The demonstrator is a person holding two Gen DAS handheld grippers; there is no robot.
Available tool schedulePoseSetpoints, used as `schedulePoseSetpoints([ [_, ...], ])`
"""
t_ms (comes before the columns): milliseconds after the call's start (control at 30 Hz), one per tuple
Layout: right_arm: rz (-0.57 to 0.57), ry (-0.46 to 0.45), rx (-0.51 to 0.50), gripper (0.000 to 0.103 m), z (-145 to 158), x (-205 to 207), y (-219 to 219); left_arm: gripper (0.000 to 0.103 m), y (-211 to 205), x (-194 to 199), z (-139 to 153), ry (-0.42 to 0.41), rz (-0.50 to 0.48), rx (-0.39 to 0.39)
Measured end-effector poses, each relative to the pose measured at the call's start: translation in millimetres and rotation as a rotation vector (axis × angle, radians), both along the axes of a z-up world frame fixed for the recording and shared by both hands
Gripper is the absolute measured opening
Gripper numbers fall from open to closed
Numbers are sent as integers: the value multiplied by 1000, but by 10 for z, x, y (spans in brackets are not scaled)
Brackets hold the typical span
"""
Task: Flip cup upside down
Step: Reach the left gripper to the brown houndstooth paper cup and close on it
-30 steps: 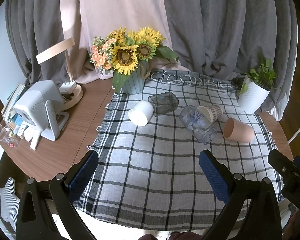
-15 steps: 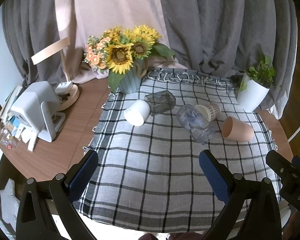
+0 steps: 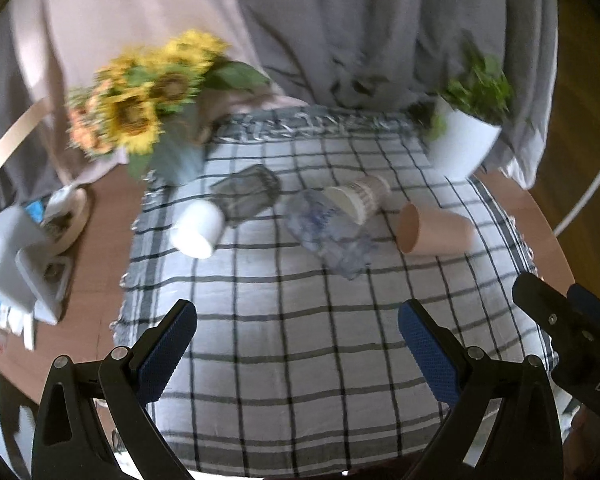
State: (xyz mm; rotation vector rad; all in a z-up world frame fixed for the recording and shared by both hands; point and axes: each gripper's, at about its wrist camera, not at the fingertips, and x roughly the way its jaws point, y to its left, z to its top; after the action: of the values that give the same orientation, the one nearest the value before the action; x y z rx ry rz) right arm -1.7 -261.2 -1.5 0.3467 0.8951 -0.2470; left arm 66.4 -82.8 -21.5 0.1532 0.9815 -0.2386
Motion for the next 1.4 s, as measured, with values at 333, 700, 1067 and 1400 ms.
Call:
schedulePoseSetpoints([
  [333, -127, 86, 139, 102, -291, 293, -335, 103, -474, 531, -191, 95, -164, 71],
  [700, -241, 126, 208, 102, -422, 727, -639, 103, -908, 1190, -407, 198, -365, 173],
  [1067, -322, 164, 246, 102, -573, 1305, -902, 102, -1356, 1800, -667, 299, -512, 271],
  [1400, -361, 217, 259, 102, -784, 1622, -1033, 102, -1630, 2113, -1091, 447, -604, 320],
])
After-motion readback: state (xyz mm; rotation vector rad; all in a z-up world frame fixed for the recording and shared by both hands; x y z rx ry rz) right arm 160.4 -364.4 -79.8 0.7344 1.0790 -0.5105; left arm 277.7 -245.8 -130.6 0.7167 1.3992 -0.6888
